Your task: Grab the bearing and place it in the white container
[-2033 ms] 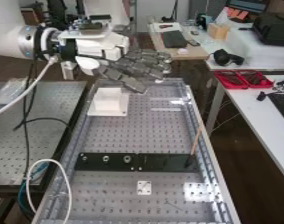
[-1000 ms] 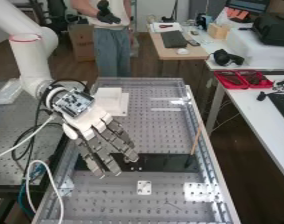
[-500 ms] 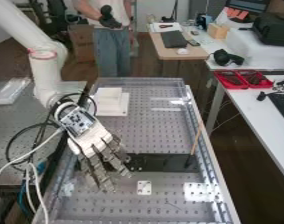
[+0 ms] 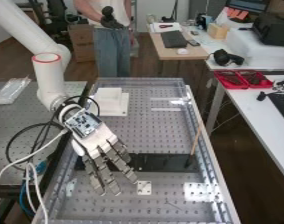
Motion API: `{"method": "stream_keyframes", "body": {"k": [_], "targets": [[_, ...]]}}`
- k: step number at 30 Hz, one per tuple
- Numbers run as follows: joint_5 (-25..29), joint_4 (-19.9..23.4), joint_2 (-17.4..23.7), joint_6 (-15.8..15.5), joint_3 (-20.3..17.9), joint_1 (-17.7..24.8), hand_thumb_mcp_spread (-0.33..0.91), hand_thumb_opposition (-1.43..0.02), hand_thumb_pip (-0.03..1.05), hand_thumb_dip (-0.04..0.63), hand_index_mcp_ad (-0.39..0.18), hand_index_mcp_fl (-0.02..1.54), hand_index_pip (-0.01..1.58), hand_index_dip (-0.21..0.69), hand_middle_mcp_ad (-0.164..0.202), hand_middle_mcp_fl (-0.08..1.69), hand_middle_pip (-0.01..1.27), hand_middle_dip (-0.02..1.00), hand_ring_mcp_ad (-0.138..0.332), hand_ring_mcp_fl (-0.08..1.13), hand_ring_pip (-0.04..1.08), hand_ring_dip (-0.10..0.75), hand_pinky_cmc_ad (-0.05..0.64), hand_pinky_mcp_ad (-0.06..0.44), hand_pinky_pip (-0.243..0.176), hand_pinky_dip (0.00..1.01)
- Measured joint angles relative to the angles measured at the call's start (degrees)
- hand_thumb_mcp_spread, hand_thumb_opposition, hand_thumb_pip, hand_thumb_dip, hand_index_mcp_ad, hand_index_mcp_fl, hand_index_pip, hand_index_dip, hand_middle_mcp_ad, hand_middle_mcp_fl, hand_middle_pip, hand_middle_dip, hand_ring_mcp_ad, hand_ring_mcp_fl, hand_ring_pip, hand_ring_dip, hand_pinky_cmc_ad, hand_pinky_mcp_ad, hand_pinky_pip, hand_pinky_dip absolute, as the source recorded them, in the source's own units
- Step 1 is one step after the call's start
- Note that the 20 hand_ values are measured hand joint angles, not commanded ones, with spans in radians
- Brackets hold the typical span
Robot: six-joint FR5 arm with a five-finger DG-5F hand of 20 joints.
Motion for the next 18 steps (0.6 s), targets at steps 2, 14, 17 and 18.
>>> {"method": "stream_keyframes", "body": {"k": [2, 14, 17, 18], "targets": [[-0.49, -0.35, -0.25, -0.32, 0.37, -0.16, 0.36, -0.85, 0.63, 0.237, -0.026, 0.02, 1.56, 0.216, 0.051, 0.0, 0.13, 0.14, 0.194, 0.0, 0.07, 0.059, 0.379, 0.297, -0.124, 0.24], [-2.33, -0.51, -0.79, -2.56, 1.28, -0.8, 0.37, -0.86, 0.63, 0.241, -0.04, 0.02, 1.51, 0.185, 0.052, 0.0, 0.13, 0.14, 0.19, 0.0, 0.07, 0.059, 0.379, 0.293, -0.124, 0.22], [-2.74, -0.37, -0.96, -4.0, 1.44, -0.81, 0.37, -0.86, 0.63, 0.241, -0.04, 0.02, 1.5, 0.185, 0.052, 0.0, 0.13, 0.14, 0.19, 0.0, 0.07, 0.059, 0.379, 0.293, -0.124, 0.22], [-2.84, -0.38, -1.04, -4.24, 1.53, -0.83, 0.37, -0.86, 0.63, 0.241, -0.04, 0.02, 1.51, 0.183, 0.052, 0.0, 0.13, 0.14, 0.19, 0.0, 0.07, 0.059, 0.379, 0.295, -0.124, 0.22]]}}
